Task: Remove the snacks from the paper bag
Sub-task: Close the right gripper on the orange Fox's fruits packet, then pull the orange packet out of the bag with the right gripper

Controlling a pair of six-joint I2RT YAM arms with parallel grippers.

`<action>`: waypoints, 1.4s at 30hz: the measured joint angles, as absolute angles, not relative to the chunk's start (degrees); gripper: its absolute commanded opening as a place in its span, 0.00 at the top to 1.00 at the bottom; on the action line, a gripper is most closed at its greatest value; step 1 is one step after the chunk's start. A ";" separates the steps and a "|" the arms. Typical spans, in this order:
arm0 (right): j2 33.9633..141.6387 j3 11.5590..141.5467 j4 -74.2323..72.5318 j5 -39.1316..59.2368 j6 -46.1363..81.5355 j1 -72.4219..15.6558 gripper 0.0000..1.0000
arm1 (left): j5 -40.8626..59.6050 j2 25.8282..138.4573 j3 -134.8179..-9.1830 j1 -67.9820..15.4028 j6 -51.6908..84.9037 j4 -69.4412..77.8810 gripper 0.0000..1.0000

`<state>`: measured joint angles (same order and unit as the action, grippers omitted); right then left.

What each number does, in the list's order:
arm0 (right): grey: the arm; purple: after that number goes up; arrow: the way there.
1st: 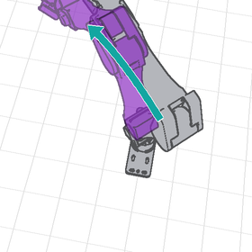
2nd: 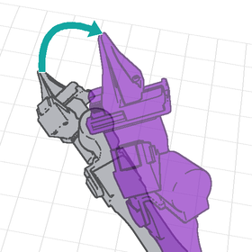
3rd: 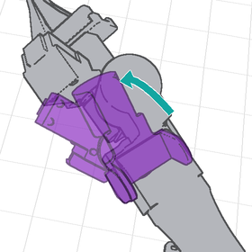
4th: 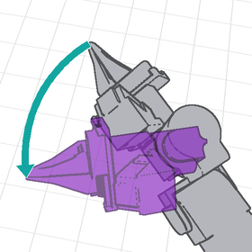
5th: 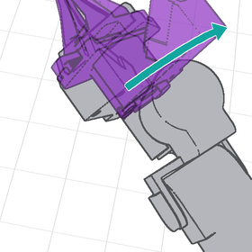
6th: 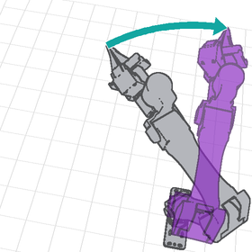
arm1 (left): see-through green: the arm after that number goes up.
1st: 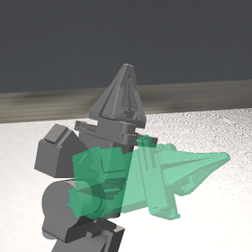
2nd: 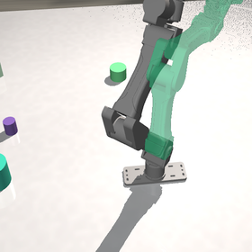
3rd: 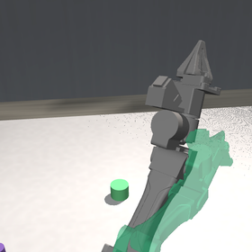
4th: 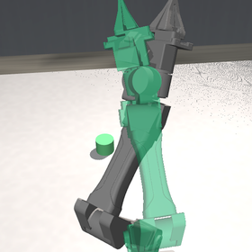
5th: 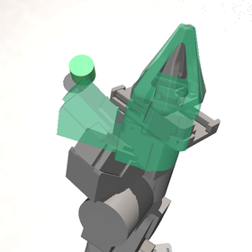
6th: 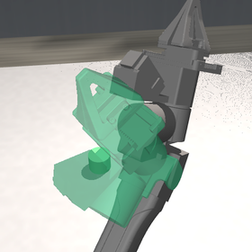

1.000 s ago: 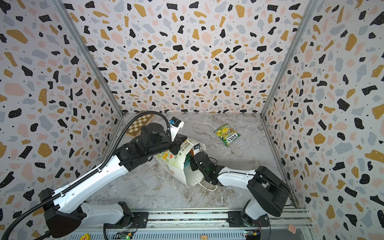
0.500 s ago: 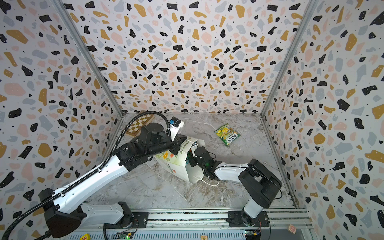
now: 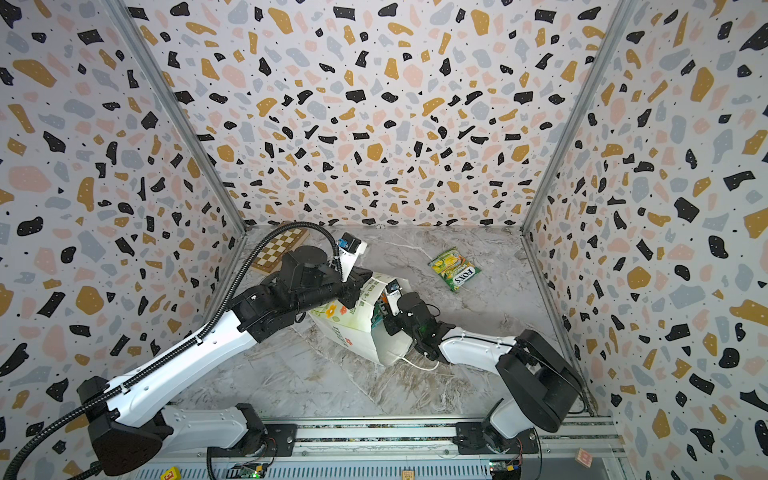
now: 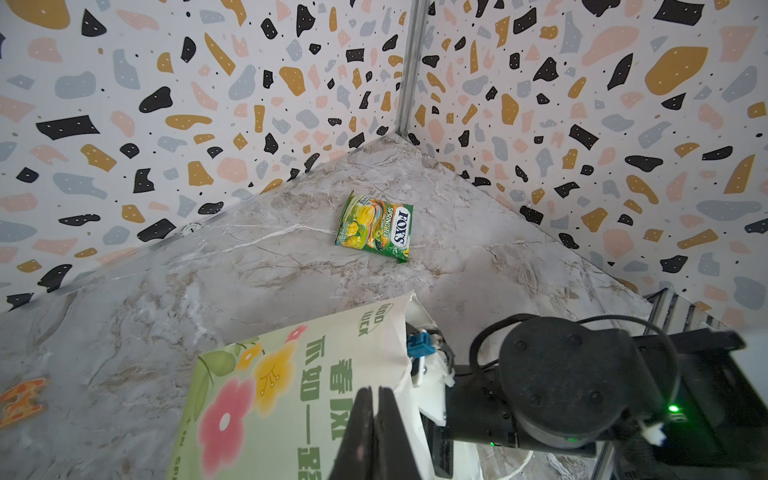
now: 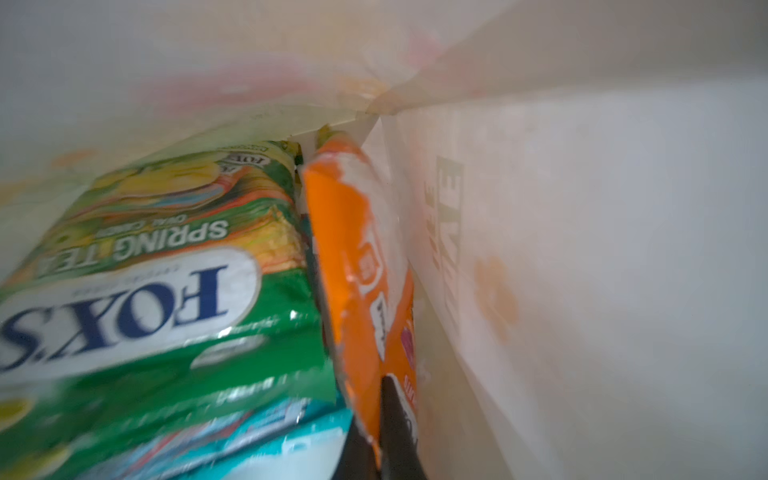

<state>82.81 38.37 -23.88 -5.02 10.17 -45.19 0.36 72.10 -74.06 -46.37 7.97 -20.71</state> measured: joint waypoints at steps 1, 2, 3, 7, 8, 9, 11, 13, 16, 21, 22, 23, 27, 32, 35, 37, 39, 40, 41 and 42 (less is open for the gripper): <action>81.54 37.93 -23.29 -4.64 10.17 -45.01 1.00 | -0.01 72.12 -74.06 -46.35 8.08 -20.71 1.00; 80.01 37.56 -22.35 -4.16 10.17 -44.77 1.00 | -0.40 72.23 -74.06 -46.35 8.12 -20.73 1.00; 78.56 37.21 -21.52 -3.53 10.17 -44.45 1.00 | -0.71 72.34 -74.06 -46.35 8.16 -20.71 1.00; 73.14 35.64 -18.81 0.30 10.33 -42.33 1.00 | -2.04 73.14 -74.08 -46.35 8.60 -20.78 1.00; 71.75 35.22 -17.93 1.30 10.44 -41.69 1.00 | -2.33 73.34 -74.08 -46.35 8.69 -20.80 1.00; 70.50 34.96 -17.10 2.39 10.57 -41.08 1.00 | -2.55 73.45 -74.08 -46.35 8.80 -20.80 1.00; 68.12 34.54 -15.35 4.84 10.96 -39.62 1.00 | -3.11 73.65 -74.06 -46.35 9.13 -20.78 1.00; 66.11 34.54 -13.47 7.38 11.55 -38.06 1.00 | -3.75 73.69 -74.08 -46.35 9.56 -20.75 1.00; 62.67 34.44 -10.90 11.18 12.47 -35.68 1.00 | -4.75 73.69 -74.06 -46.37 10.09 -20.67 1.00; 56.55 34.35 -6.39 15.81 13.10 -32.69 1.00 | -6.37 73.76 -74.08 -46.37 10.76 -20.58 1.00; 55.40 34.35 -5.37 16.53 13.17 -32.29 1.00 | -6.70 73.76 -74.08 -46.37 11.03 -20.56 1.00; 54.35 34.41 -4.10 17.19 13.19 -31.99 1.00 | -7.07 73.76 -74.08 -46.37 11.20 -20.56 1.00; 51.05 35.09 0.95 18.48 13.19 -31.48 1.00 | -9.08 73.80 -74.06 -46.37 11.81 -20.47 1.00; 46.98 37.41 7.62 18.28 13.15 -31.44 1.00 | -11.77 74.08 -74.08 -46.37 12.86 -20.10 1.00; 44.31 39.38 11.11 16.82 12.97 -31.44 1.00 | -12.67 74.28 -74.06 -46.35 12.97 -19.97 1.00; 42.87 40.80 13.04 14.83 12.93 -31.44 1.00 | -12.95 74.39 -74.08 -46.37 13.08 -19.84 1.00; 41.63 42.13 14.55 12.53 12.78 -31.42 1.00 | -13.06 74.46 -74.08 -46.37 13.10 -19.66 1.00; 41.06 42.78 15.27 11.35 12.73 -31.40 1.00 | -13.06 74.50 -74.08 -46.37 13.10 -19.57 1.00; 40.53 43.42 16.01 10.11 12.69 -31.33 1.00 | -13.08 74.56 -74.08 -46.37 13.10 -19.42 1.00; 40.10 43.86 16.47 8.99 12.64 -31.24 1.00 | -13.08 74.61 -74.08 -46.37 13.10 -19.29 1.00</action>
<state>40.10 43.86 16.47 8.99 12.64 -31.24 -13.08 74.61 -74.08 -46.37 13.10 -19.29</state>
